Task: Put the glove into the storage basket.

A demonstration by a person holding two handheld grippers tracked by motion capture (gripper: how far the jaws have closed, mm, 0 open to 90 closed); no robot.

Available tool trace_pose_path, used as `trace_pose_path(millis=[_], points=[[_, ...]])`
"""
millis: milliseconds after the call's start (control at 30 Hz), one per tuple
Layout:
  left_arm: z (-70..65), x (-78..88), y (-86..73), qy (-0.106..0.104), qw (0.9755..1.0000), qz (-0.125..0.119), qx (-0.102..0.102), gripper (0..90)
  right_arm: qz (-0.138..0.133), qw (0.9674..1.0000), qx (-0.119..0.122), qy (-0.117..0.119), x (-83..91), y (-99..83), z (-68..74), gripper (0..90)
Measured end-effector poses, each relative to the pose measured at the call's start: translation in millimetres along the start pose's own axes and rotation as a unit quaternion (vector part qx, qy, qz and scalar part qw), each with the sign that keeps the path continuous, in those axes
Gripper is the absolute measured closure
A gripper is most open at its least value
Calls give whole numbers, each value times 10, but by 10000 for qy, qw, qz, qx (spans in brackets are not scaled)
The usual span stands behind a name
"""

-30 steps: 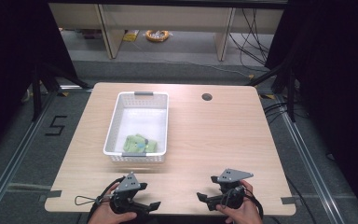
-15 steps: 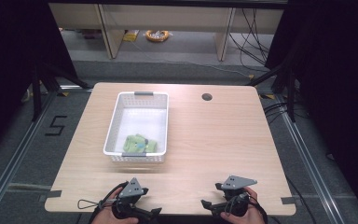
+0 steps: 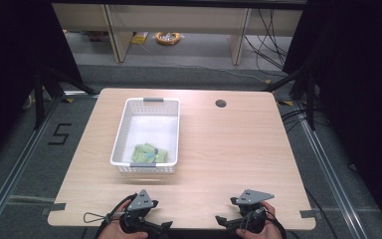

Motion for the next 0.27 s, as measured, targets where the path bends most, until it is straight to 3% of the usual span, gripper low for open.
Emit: trace_pose_path(millis=[200,267], points=[[8,5,0,17,10000,12,-5,156,2,10000,36,-37,3,1,-8,166],[10,2,-1,5,10000,-1,3,156,19,10000,-66,-10,1,-1,9,166]])
Point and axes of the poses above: each handheld gripper's, and its own axes: x roughly backward along the jaws, y roughly out of its top, z roughly to its left, the point moved 1 cm from there along -x, roughly forward along the jaws, and after that the axes turned 4 degrees about y, right-handed, at the moved point
